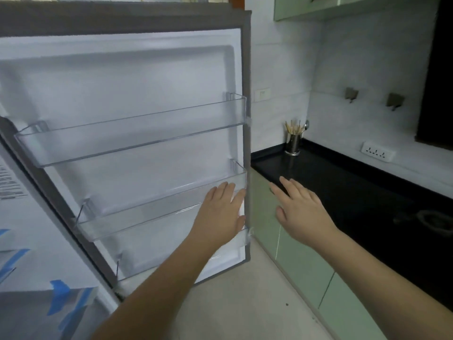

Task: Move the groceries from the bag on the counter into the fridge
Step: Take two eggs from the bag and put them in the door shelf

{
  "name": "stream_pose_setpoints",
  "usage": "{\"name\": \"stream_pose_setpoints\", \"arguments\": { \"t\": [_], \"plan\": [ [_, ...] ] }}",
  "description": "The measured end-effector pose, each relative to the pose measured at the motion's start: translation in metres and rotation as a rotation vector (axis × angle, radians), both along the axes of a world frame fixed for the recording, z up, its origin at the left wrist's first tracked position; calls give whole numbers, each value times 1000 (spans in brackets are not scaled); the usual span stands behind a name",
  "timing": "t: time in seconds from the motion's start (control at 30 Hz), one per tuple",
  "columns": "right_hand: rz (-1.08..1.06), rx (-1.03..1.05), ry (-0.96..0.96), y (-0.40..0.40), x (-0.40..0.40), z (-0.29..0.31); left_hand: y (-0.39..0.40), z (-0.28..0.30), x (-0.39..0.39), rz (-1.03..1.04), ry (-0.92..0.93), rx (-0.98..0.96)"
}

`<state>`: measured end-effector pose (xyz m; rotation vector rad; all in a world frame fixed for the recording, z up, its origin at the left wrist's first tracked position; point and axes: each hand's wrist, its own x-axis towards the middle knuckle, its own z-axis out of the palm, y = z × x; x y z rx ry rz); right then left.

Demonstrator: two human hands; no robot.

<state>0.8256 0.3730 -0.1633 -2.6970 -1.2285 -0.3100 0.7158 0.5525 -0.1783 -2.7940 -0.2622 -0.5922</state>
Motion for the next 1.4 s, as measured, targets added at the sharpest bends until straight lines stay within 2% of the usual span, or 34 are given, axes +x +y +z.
{"name": "stream_pose_setpoints", "arguments": {
  "t": [0.37,0.6,0.9,1.13,1.4],
  "plan": [
    [-298,-43,-16,-170,-17,1,-150,8,57,-323,167,-121],
    [-544,-64,-38,-320,-56,-5,-305,11,67,-539,191,-76],
    [-859,-50,-9,-509,-139,-11,-498,8,40,-825,226,-86],
    [-1072,-2,33,-613,-195,-13,-610,11,25,-1031,231,-6],
    [-1302,39,70,-683,-227,-13,-710,14,30,-1232,262,22]
  ]
}}
